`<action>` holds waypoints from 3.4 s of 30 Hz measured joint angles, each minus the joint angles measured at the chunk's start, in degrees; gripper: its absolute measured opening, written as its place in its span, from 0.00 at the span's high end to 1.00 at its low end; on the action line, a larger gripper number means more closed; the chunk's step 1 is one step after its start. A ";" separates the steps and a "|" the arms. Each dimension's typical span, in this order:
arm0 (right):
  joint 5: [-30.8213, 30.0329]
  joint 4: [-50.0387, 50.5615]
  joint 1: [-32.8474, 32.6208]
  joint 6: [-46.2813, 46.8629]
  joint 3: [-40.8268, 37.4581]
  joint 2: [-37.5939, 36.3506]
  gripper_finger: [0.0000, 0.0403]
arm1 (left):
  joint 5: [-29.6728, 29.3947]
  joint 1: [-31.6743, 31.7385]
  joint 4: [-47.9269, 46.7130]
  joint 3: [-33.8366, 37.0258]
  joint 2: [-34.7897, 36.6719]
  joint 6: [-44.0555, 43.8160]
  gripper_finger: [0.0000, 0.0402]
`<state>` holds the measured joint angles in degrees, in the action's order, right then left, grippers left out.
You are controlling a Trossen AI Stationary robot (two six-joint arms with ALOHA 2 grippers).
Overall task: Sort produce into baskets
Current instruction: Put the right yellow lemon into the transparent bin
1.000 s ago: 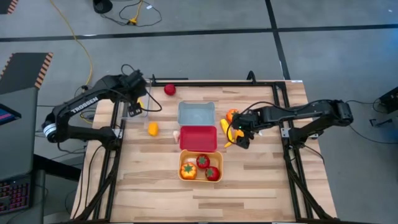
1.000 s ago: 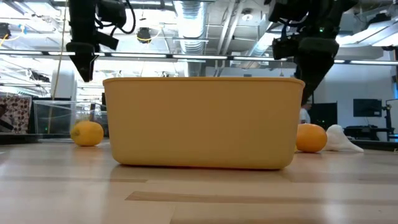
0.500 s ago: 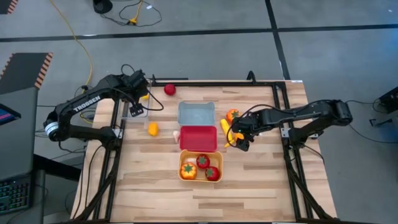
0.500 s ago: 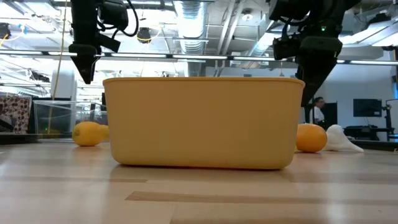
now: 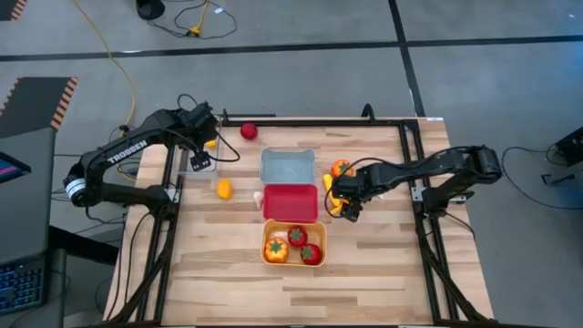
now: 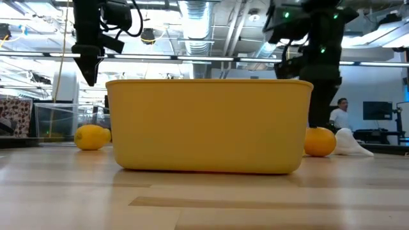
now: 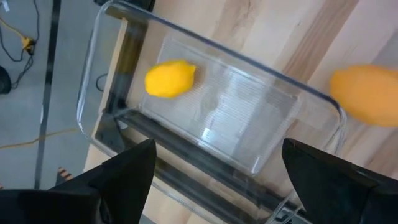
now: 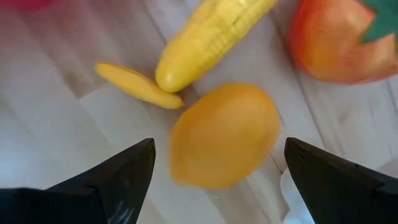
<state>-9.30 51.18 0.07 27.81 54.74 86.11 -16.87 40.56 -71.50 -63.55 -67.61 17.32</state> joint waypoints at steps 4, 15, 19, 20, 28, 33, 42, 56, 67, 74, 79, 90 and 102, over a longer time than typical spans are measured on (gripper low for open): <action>0.00 0.21 1.33 2.43 0.00 3.40 0.06 | 0.07 0.00 0.77 0.00 0.00 -0.07 0.16; -0.07 0.04 1.85 1.68 0.15 9.05 0.15 | 0.07 0.00 1.12 0.00 0.00 -0.36 0.16; 0.04 0.02 1.87 1.65 0.15 8.91 0.22 | 0.08 0.00 2.52 0.00 0.00 -1.49 0.16; 0.04 0.09 1.87 1.64 0.12 8.65 0.23 | 0.13 0.00 2.77 0.00 0.00 -1.52 0.16; 0.87 0.22 1.85 1.72 -0.04 4.14 0.23 | 11.90 -0.26 11.54 0.00 0.15 -1.38 0.17; 2.01 -0.05 2.38 2.10 -0.04 -2.43 0.23 | 20.89 -2.42 19.49 0.00 0.15 -1.66 0.17; 2.07 -15.47 3.93 2.77 0.00 -14.24 0.23 | 27.04 -12.49 34.43 0.00 0.15 -3.91 0.18; 7.95 -50.12 3.73 2.09 0.07 -15.46 0.23 | 17.61 -29.59 59.17 -0.02 0.14 0.52 0.18; 7.98 -56.57 3.24 -1.60 0.07 -15.52 0.23 | 18.12 -33.81 60.57 0.00 -1.51 -4.76 0.18; 7.91 -58.24 0.56 -17.57 0.07 -15.51 0.23 | 14.95 -34.92 67.27 -0.13 -5.05 -27.30 0.18; 3.24 -59.32 -2.15 -26.05 0.07 -15.50 0.23 | 19.17 -34.69 70.13 0.04 -7.02 -35.53 0.18; -6.10 -61.05 -4.58 -33.90 0.07 -15.50 0.23 | 21.87 -35.52 81.44 -0.12 -12.26 -39.47 0.18; -6.14 -60.79 -4.54 -33.88 0.07 -15.50 0.23 | 19.28 -35.63 86.65 -0.04 -15.19 -39.62 0.20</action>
<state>-15.44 -9.61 -4.47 -6.07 54.81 70.61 2.42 4.93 15.16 -63.59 -82.81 -22.30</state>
